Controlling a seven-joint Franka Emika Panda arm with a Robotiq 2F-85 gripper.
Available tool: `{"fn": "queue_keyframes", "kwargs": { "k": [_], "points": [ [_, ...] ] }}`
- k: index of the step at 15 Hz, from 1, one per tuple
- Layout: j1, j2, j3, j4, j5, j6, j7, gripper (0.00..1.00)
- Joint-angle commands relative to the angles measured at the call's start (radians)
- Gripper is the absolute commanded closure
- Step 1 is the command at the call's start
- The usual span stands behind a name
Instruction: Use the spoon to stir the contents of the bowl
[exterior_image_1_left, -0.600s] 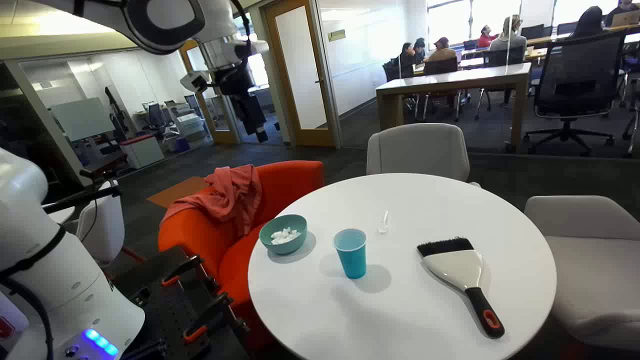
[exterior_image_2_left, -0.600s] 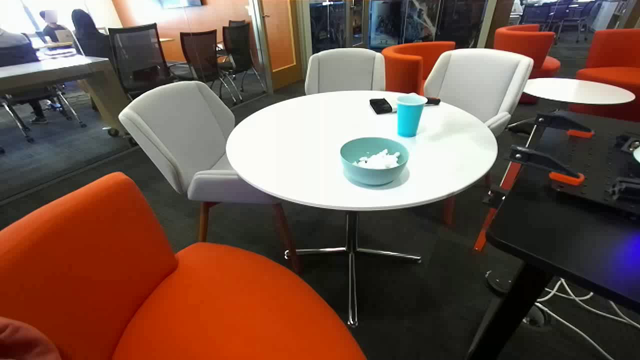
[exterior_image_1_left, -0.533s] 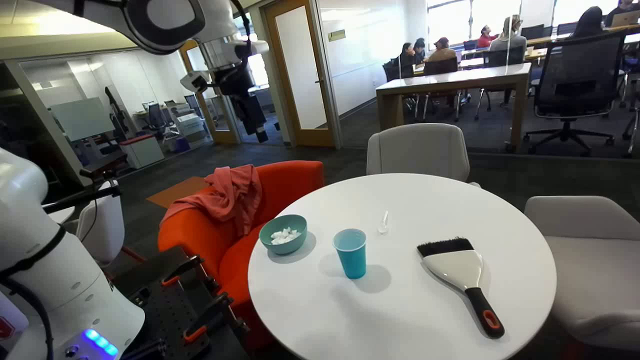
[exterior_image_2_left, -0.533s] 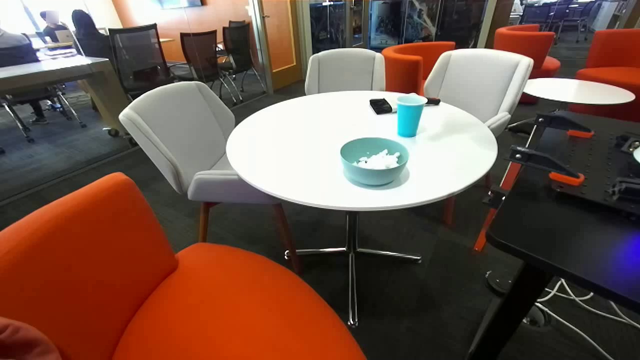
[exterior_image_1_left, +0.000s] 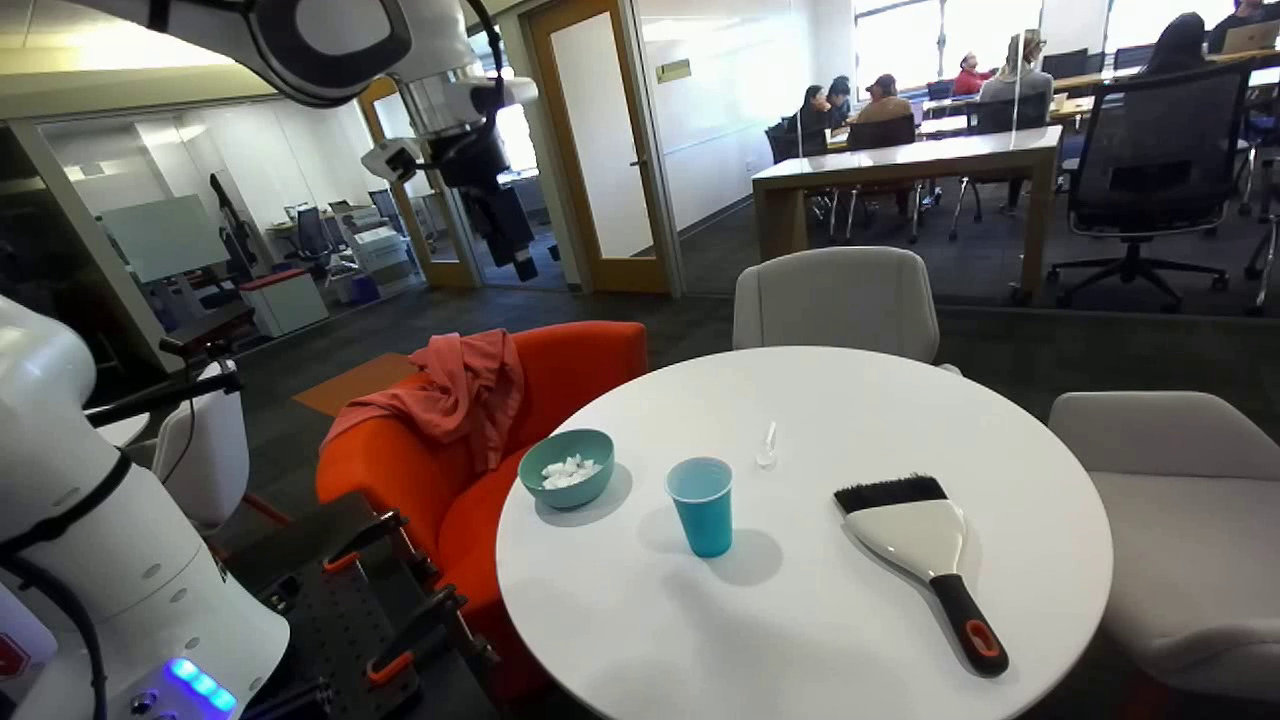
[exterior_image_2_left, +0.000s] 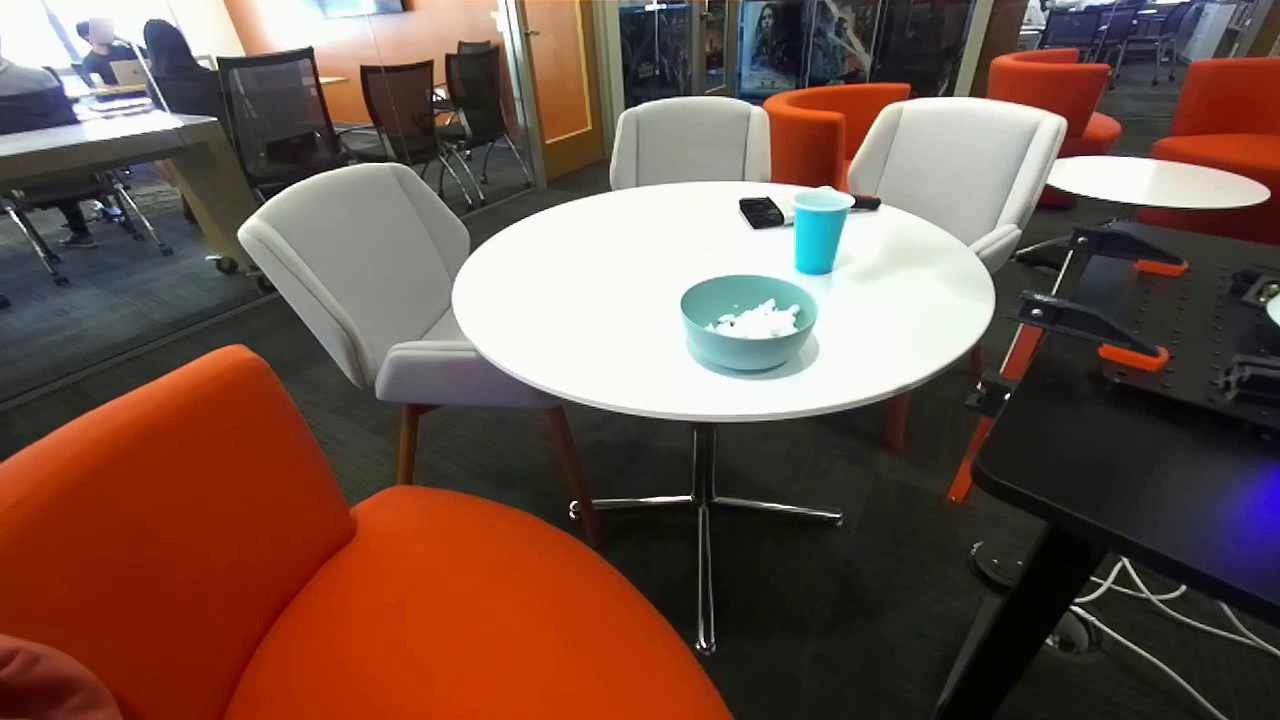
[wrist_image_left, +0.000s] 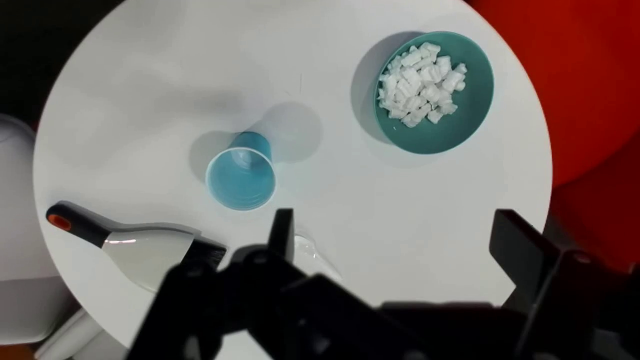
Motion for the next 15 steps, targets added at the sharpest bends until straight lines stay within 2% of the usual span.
{"fn": "queue_keyframes", "kwargs": {
  "k": [1, 8, 11, 13, 14, 15],
  "points": [
    [0.032, 0.110, 0.012, 0.140, -0.029, -0.027, -0.071, 0.00],
    [0.051, 0.498, 0.012, 0.517, -0.121, -0.020, -0.233, 0.00],
    [0.033, 0.670, 0.005, 0.642, -0.095, -0.013, -0.294, 0.00],
    [0.023, 0.758, 0.002, 0.705, -0.103, -0.037, -0.288, 0.00],
    [0.030, 0.668, 0.009, 0.607, -0.106, -0.001, -0.268, 0.00],
    [0.025, 0.715, 0.008, 0.638, -0.107, -0.001, -0.268, 0.00]
  ]
}}
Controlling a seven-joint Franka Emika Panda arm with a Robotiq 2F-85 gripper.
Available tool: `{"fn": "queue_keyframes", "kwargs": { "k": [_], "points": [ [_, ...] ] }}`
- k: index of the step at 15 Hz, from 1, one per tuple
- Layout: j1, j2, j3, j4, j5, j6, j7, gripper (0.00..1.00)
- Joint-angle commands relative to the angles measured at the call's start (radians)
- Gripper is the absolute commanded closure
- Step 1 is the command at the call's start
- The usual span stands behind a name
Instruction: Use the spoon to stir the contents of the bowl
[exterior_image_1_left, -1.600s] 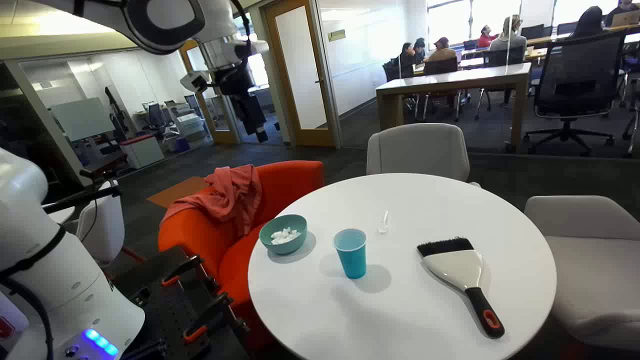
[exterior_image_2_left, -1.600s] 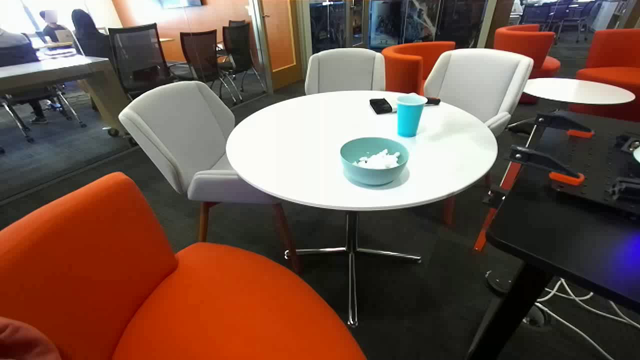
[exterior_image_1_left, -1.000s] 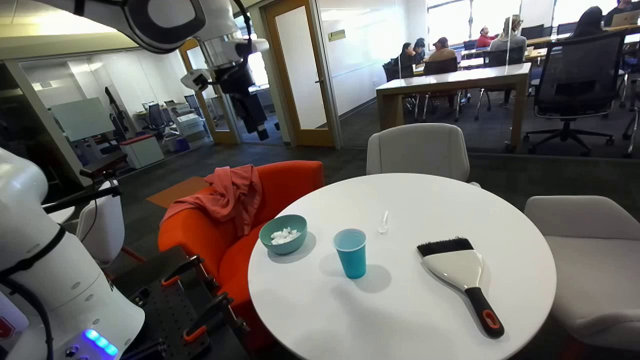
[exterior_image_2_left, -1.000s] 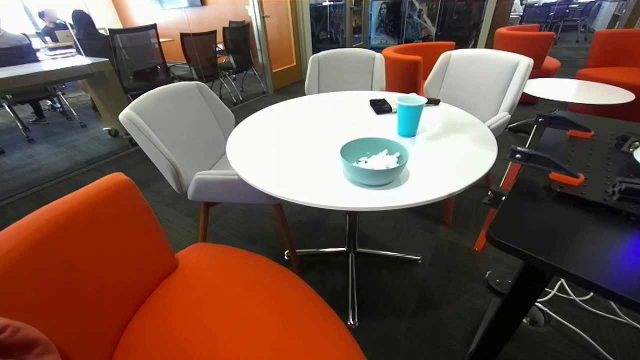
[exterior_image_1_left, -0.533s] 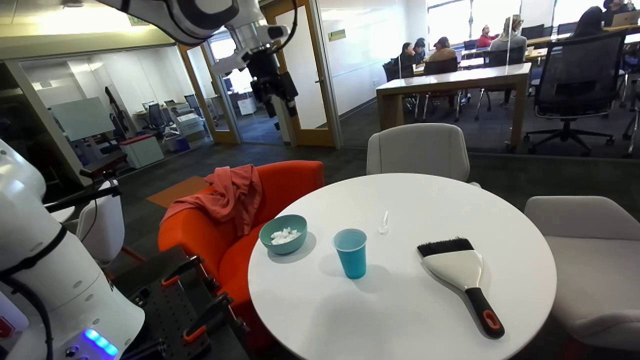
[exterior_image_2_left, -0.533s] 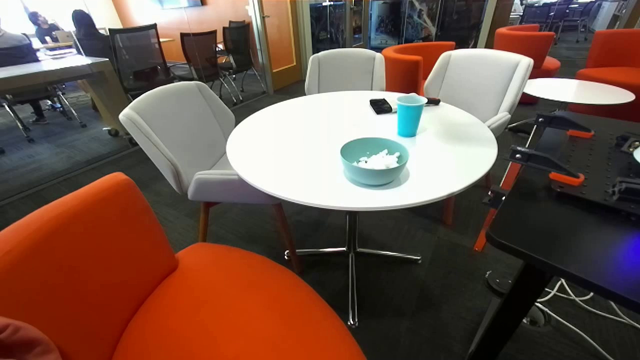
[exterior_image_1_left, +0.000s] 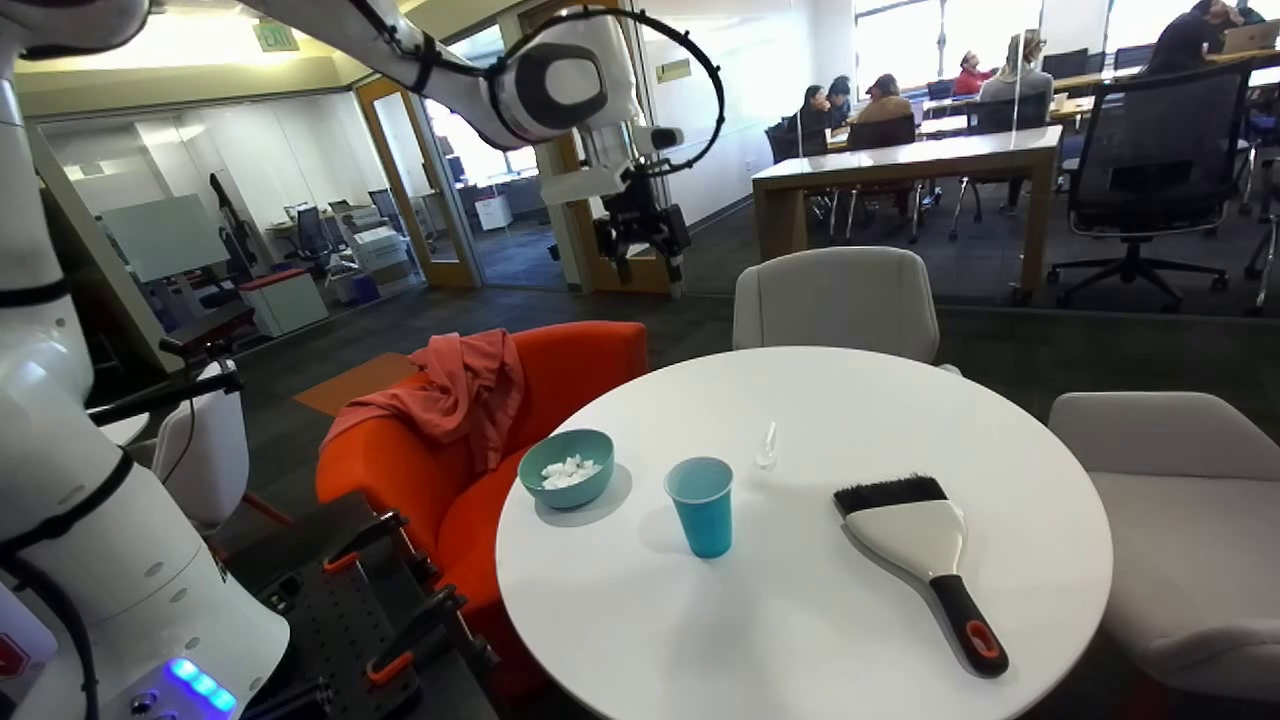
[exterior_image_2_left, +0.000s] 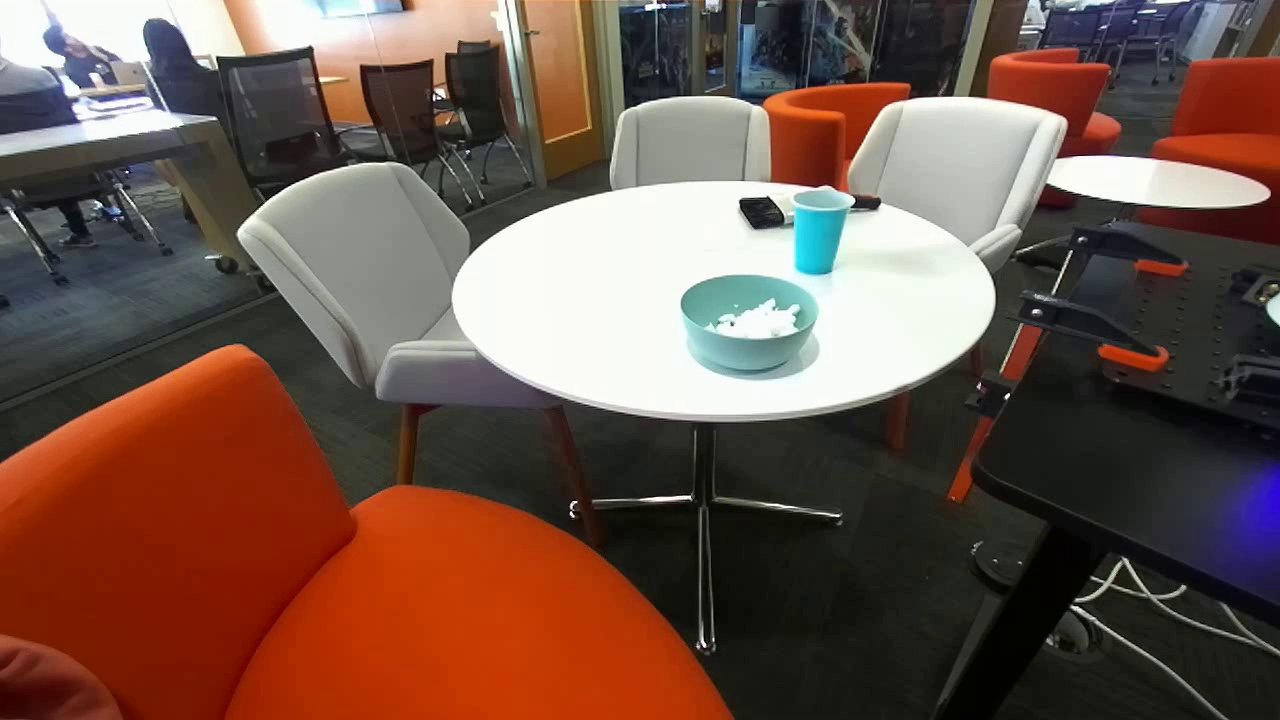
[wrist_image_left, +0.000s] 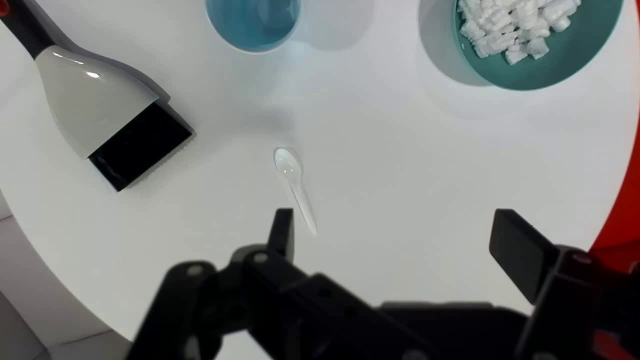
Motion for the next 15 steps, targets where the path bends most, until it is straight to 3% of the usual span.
{"fn": "queue_keyframes", "kwargs": {
  "k": [1, 5, 8, 11, 15],
  "points": [
    [-0.008, 0.030, 0.006, 0.023, -0.003, -0.003, 0.002, 0.00],
    [-0.010, 0.051, 0.006, 0.053, -0.003, -0.005, 0.002, 0.00],
    [-0.041, 0.086, 0.027, 0.051, 0.059, 0.056, -0.068, 0.00],
    [-0.091, 0.201, 0.062, 0.094, 0.165, 0.213, -0.176, 0.00],
    [-0.168, 0.390, 0.118, 0.201, 0.208, 0.396, -0.300, 0.00]
  ]
}}
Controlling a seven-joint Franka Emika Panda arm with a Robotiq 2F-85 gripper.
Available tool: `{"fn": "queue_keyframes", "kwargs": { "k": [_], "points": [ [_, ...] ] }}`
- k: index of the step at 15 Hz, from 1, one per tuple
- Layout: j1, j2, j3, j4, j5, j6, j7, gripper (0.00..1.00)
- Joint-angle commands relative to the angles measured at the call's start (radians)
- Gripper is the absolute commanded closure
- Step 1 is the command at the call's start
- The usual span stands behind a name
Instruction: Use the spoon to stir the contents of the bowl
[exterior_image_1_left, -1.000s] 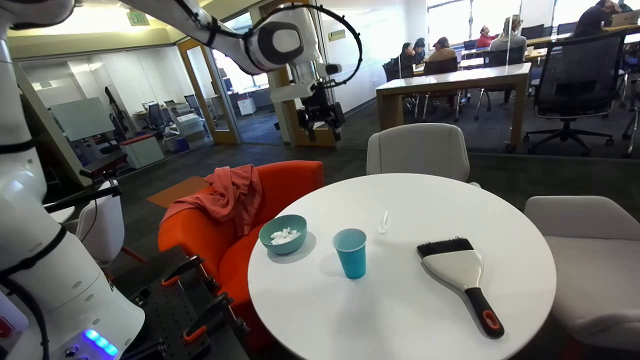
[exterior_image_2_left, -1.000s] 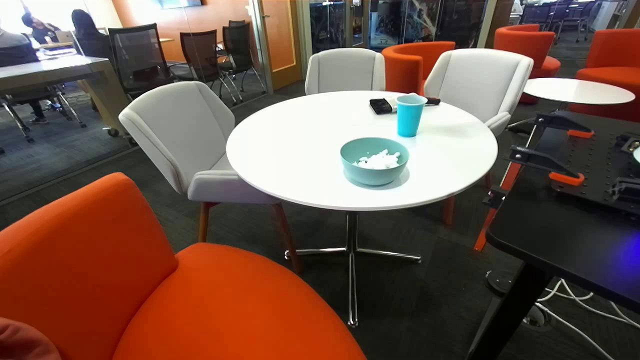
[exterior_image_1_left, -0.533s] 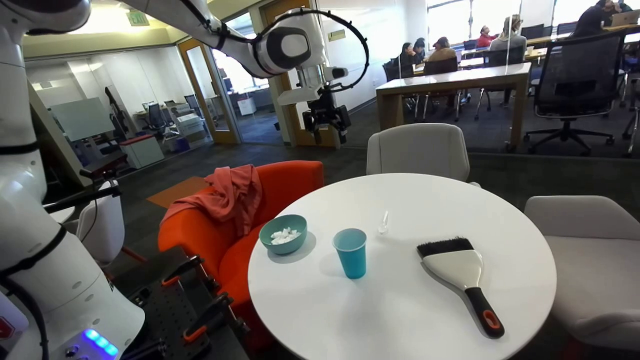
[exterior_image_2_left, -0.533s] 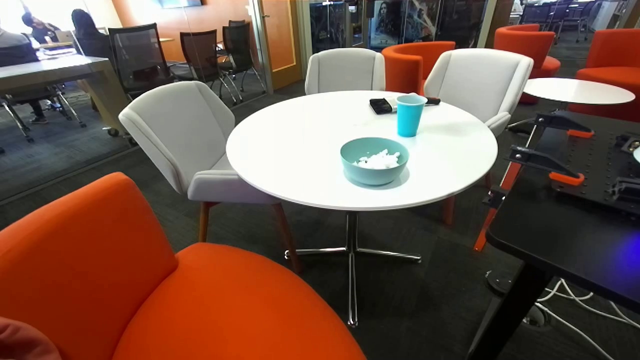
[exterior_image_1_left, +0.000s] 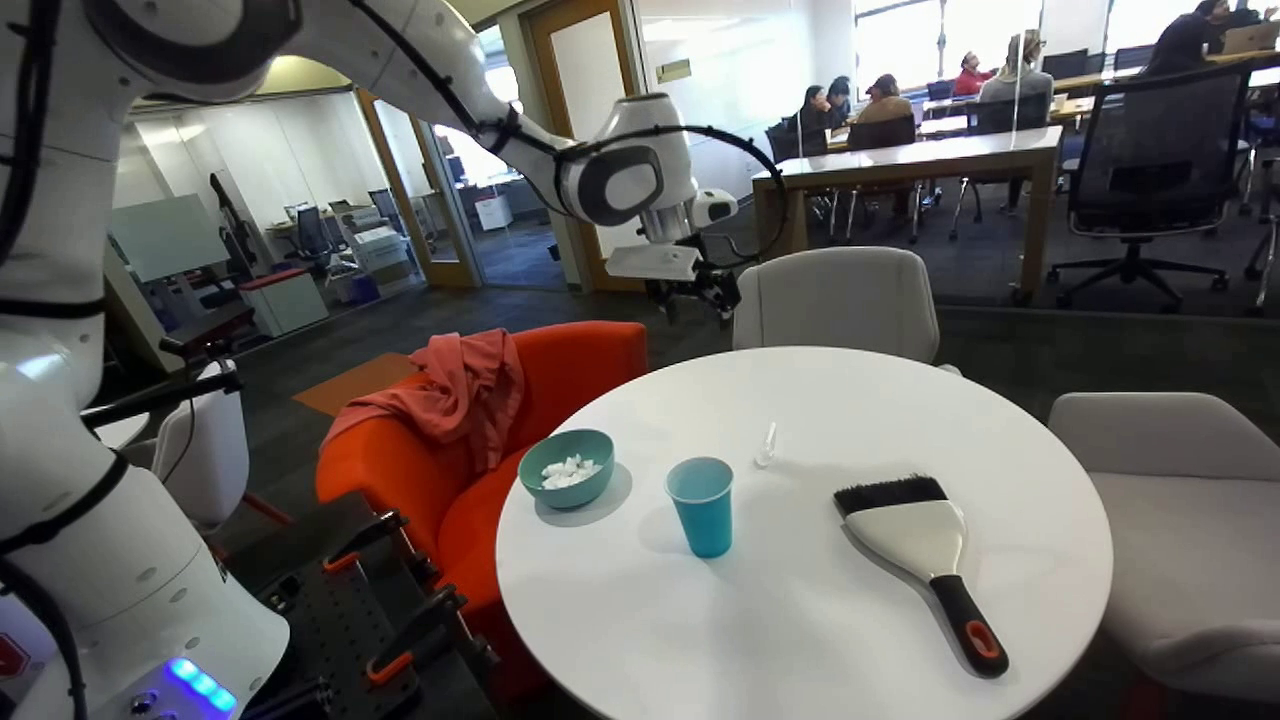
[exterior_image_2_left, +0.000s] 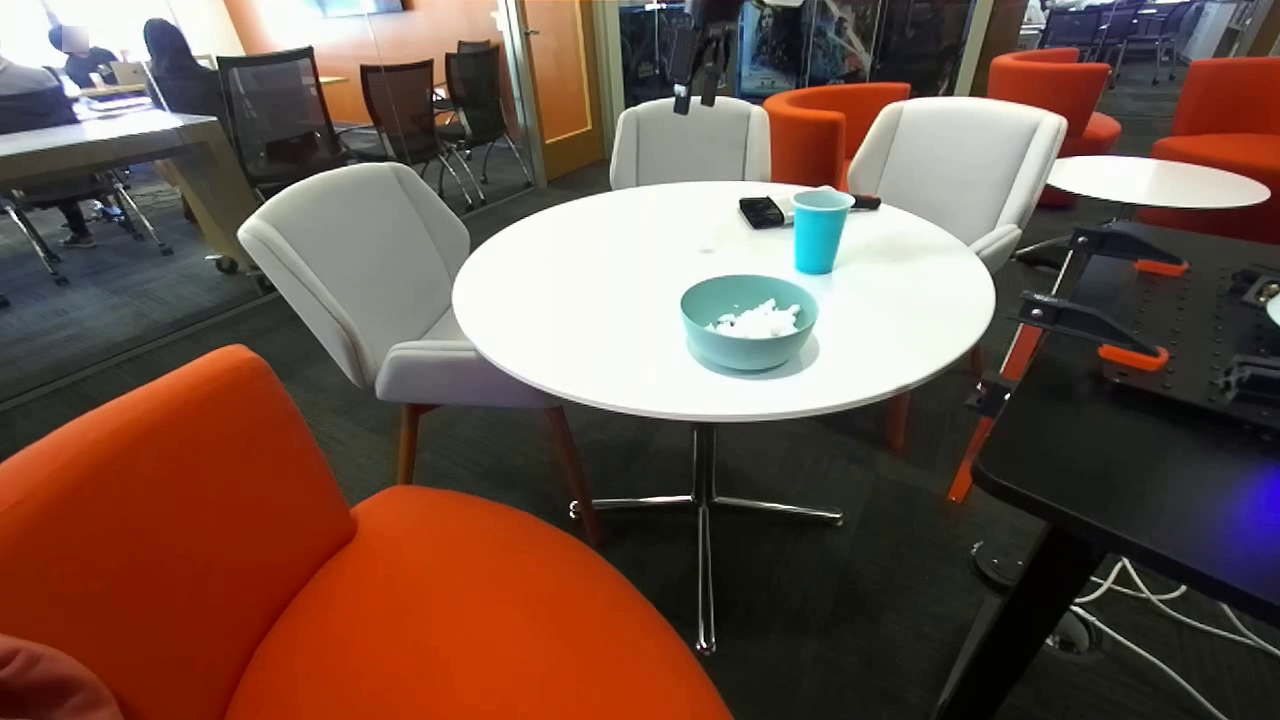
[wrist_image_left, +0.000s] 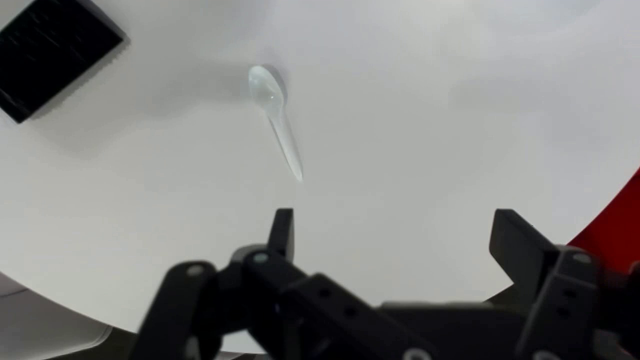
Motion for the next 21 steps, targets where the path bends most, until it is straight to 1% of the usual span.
{"fn": "queue_keyframes", "kwargs": {
  "k": [1, 4, 7, 10, 14, 21],
  "points": [
    [-0.074, 0.183, 0.066, 0.157, 0.027, 0.097, -0.083, 0.00],
    [-0.095, 0.315, 0.090, 0.285, -0.005, 0.104, -0.079, 0.00],
    [-0.075, 0.422, 0.068, 0.409, -0.043, 0.077, -0.046, 0.00],
    [-0.047, 0.505, 0.041, 0.505, -0.092, 0.062, -0.023, 0.00],
    [-0.024, 0.589, 0.015, 0.594, -0.139, 0.049, 0.017, 0.00],
    [0.001, 0.680, -0.004, 0.691, -0.167, 0.019, 0.038, 0.00]
  ]
}}
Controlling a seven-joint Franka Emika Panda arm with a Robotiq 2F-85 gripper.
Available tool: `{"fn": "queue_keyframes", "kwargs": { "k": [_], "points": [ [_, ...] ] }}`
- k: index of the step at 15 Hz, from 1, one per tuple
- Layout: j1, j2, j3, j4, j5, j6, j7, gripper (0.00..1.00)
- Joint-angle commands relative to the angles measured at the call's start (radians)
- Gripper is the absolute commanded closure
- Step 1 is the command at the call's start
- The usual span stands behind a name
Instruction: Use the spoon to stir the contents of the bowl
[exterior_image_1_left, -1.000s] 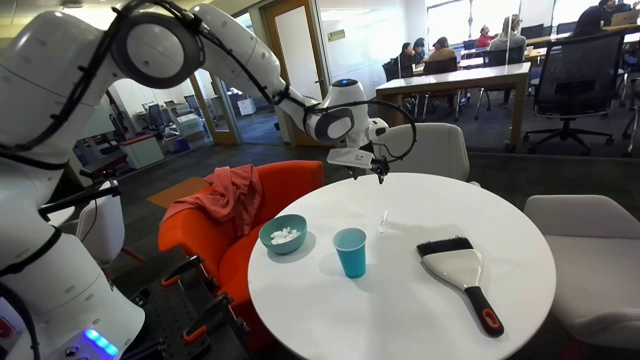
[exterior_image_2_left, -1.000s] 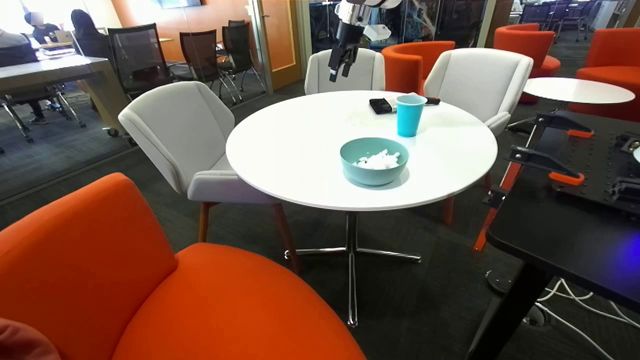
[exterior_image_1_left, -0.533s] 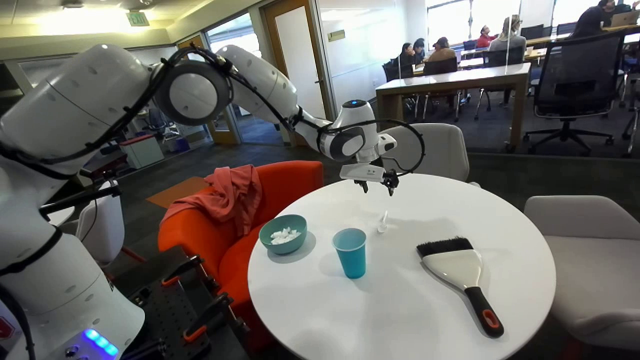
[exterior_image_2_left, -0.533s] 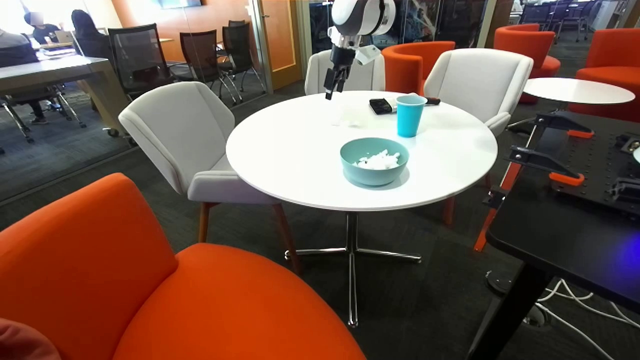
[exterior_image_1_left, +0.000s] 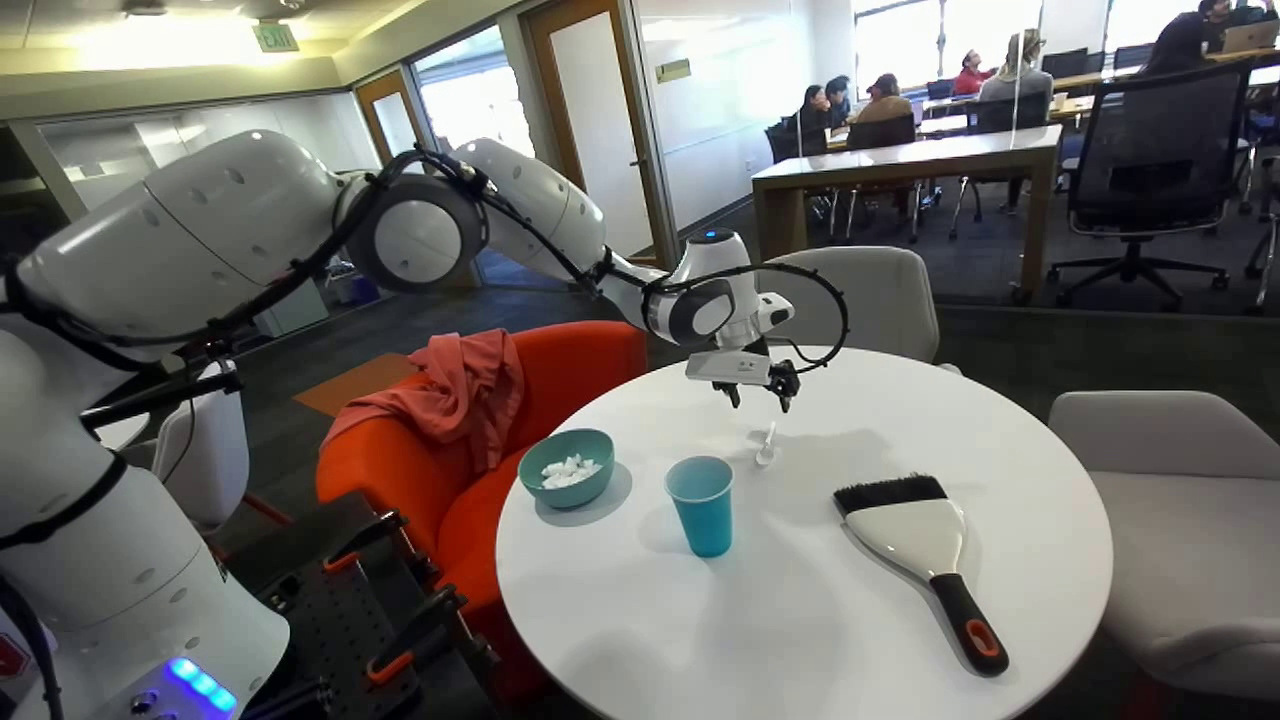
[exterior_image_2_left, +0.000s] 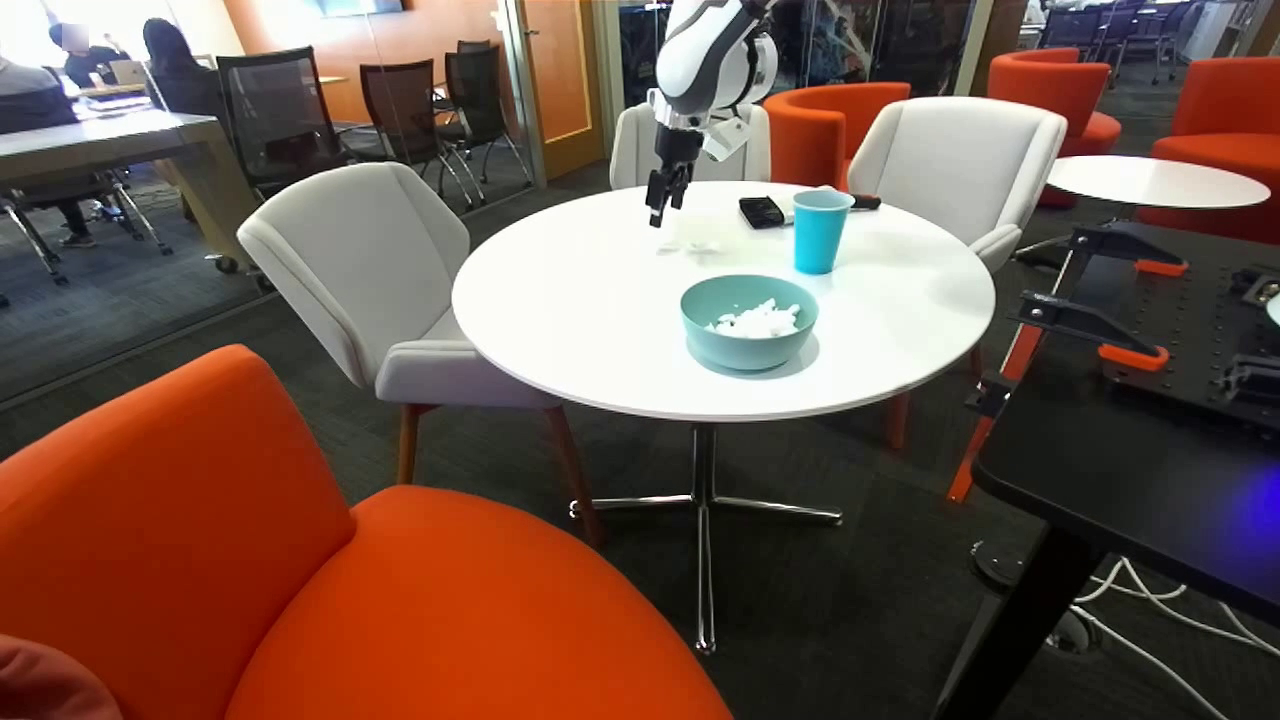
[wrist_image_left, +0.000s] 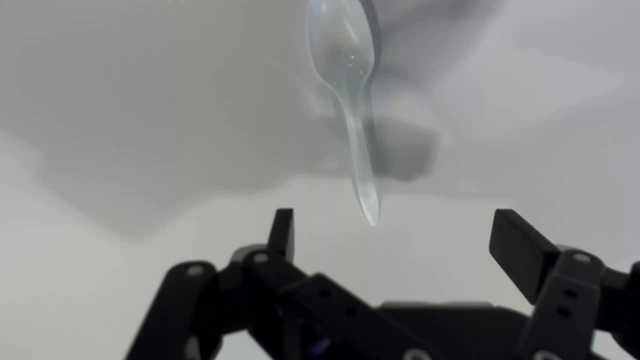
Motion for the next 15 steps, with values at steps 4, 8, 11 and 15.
{"fn": "queue_keyframes", "kwargs": {
  "k": [4, 8, 11, 15],
  "points": [
    [0.008, 0.029, -0.005, 0.039, -0.021, -0.011, 0.025, 0.00],
    [0.027, 0.047, -0.024, 0.068, -0.033, -0.014, 0.039, 0.00],
    [0.047, 0.054, -0.045, 0.076, -0.054, -0.016, 0.052, 0.00],
    [0.073, 0.072, -0.075, 0.108, -0.094, -0.028, 0.058, 0.00]
  ]
}}
